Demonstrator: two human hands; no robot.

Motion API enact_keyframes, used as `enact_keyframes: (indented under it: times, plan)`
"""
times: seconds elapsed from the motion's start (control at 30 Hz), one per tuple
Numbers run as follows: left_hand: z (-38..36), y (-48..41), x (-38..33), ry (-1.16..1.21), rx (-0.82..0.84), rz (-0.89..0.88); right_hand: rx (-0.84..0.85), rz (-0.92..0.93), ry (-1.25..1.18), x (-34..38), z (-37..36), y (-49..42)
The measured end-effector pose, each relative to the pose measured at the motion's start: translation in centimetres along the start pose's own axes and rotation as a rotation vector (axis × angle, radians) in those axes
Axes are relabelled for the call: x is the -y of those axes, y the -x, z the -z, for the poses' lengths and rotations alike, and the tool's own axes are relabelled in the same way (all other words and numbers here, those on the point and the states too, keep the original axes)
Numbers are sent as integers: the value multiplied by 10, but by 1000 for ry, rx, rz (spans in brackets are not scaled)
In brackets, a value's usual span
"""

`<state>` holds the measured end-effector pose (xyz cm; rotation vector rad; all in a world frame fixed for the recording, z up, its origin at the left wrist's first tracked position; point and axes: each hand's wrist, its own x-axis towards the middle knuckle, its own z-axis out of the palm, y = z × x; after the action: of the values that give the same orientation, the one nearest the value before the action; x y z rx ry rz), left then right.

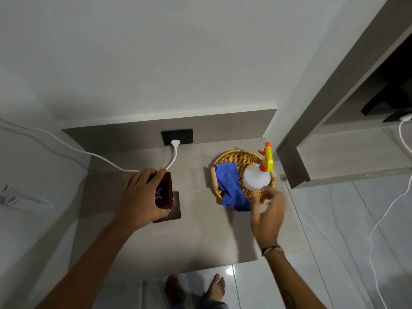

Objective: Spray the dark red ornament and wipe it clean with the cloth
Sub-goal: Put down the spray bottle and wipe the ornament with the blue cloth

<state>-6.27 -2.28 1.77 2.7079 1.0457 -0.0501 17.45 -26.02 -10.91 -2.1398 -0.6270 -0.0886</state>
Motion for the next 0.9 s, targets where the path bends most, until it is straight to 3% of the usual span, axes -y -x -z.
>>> enact_keyframes:
  times: [0.13,0.3,0.4,0.73,0.9]
  plan:
    - [-4,2,0,34,8,0,423,432,195,20,-40,-4]
    - [-9,6,-2,66,-5,-11,785,351,585,39,-86,-57]
    - [-12,6,-1,66,-16,-17,921,223,651,31,-95,-62]
    - [-24,7,7,94,-53,-25,848,183,601,15,-102,-54]
    - [-21,11,15,184,-51,-48,647,97,366,31,-82,-50]
